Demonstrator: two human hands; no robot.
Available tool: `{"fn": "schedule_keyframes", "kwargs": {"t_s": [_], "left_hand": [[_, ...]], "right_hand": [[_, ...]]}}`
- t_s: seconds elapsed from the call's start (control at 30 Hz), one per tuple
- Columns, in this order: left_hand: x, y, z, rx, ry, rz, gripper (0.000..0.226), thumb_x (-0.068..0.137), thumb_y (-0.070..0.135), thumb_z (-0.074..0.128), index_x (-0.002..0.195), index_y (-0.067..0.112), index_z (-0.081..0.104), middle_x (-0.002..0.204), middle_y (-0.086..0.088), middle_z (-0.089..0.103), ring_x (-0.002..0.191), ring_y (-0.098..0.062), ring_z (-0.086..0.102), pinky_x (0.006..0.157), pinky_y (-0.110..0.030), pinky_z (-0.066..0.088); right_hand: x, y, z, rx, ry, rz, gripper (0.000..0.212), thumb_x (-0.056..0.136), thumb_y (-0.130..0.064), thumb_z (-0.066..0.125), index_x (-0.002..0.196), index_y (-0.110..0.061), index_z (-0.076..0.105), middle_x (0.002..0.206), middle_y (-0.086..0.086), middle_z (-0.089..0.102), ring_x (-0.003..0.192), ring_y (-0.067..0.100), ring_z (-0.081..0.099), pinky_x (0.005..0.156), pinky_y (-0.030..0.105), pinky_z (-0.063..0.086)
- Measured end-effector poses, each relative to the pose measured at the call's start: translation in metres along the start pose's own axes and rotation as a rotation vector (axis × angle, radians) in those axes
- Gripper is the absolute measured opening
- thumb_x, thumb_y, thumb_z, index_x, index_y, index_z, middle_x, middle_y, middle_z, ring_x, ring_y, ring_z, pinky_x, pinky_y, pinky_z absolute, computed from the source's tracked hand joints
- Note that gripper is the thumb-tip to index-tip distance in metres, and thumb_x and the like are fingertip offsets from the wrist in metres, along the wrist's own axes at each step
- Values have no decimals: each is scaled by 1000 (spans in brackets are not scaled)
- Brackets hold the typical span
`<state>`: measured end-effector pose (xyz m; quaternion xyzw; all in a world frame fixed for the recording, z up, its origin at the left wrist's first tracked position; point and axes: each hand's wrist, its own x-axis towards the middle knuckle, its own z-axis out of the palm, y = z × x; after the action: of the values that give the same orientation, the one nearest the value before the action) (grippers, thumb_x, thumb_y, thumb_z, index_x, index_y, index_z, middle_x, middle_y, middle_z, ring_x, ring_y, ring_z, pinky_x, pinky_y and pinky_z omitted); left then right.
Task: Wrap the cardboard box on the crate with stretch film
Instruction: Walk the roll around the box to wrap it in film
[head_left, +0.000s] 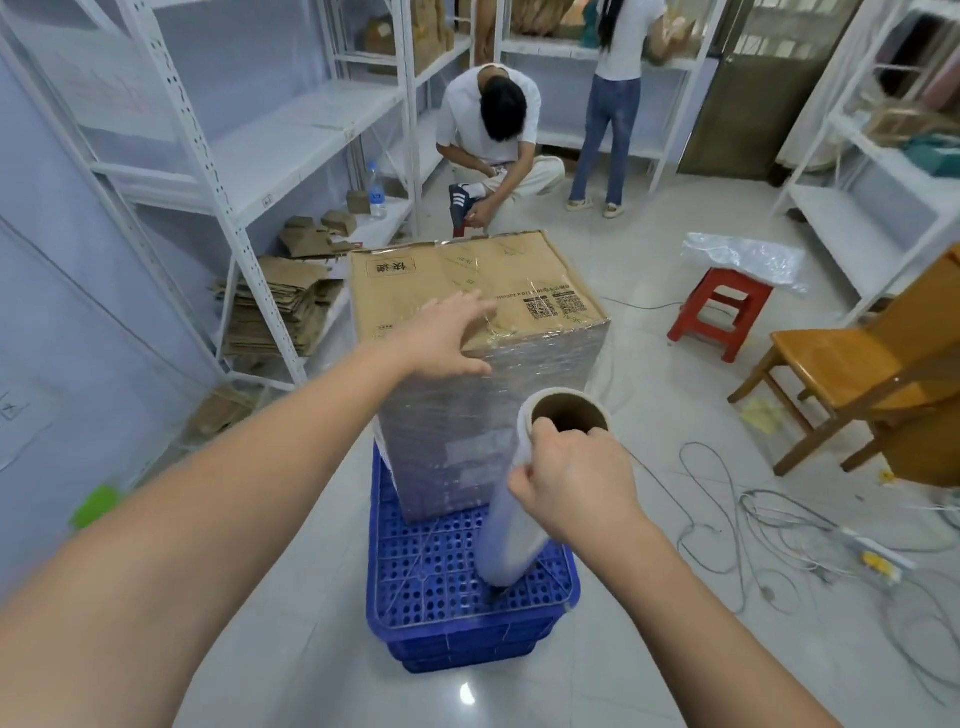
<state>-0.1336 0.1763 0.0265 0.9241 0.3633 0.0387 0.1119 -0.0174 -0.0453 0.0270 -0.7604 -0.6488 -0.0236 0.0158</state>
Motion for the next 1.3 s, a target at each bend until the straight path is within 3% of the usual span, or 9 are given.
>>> {"fn": "schedule_keyframes", "kwargs": {"t_s": [0.1,0.17,0.27,0.7,0.8,0.93,1.1,1.23,1.3], "left_hand": [[-14,-34,-9,209,-88,108,98,87,66,67,163,39,12,172,2,11,157,-24,14,126,-51,15],[-23,-53,-2,282,-68,149,92,91,76,50,162,43,2,173,6,4,158,-22,8,126,-52,10],[-25,-57,10,265,3,160,75,99,71,33,162,43,3,173,8,5,159,-21,7,126,-52,10],[-29,-60,15,231,55,134,68,102,67,33,161,46,6,172,12,6,159,-17,7,124,-60,10],[-31,-61,14,231,38,148,68,102,67,33,161,48,4,172,14,4,159,-16,6,124,-61,8],[-34,-60,13,219,44,149,68,102,66,33,161,47,4,172,13,4,159,-15,5,124,-61,7],[-33,-61,15,206,46,160,68,103,65,34,161,47,5,172,13,5,159,-16,6,124,-62,8],[-33,-61,13,203,36,161,68,102,66,35,161,47,6,172,13,6,159,-16,6,123,-60,7],[-35,-61,13,200,47,166,68,102,67,36,161,47,9,172,13,8,159,-16,7,124,-59,8]], "right_hand": [[5,-13,-3,-46,13,139,57,85,-78,42,79,-21,43,63,-4,51,60,20,47,61,32,30],[10,-17,0,-75,35,183,61,81,-83,41,77,-22,44,62,-4,49,61,20,48,58,32,29],[17,-24,1,-56,48,181,53,86,-73,50,70,-23,39,64,-4,47,65,21,47,59,32,29],[8,-89,14,67,188,-202,55,72,-54,73,55,-24,30,51,-9,35,67,27,51,60,28,26],[14,-105,7,94,183,-318,53,64,-48,82,57,-25,35,49,-11,34,59,22,42,55,28,37],[21,-129,16,90,39,-508,37,69,-39,79,67,-26,44,56,-9,41,64,19,35,68,33,49],[26,-147,22,36,31,-448,23,77,-17,64,79,-20,41,58,-1,45,60,26,37,77,42,49],[23,-168,29,-31,115,-357,36,81,-43,68,74,-18,43,59,-1,59,56,24,53,81,37,42],[22,-172,33,2,186,-315,36,81,-44,66,70,-19,42,56,-3,58,55,21,51,80,36,43]]}}
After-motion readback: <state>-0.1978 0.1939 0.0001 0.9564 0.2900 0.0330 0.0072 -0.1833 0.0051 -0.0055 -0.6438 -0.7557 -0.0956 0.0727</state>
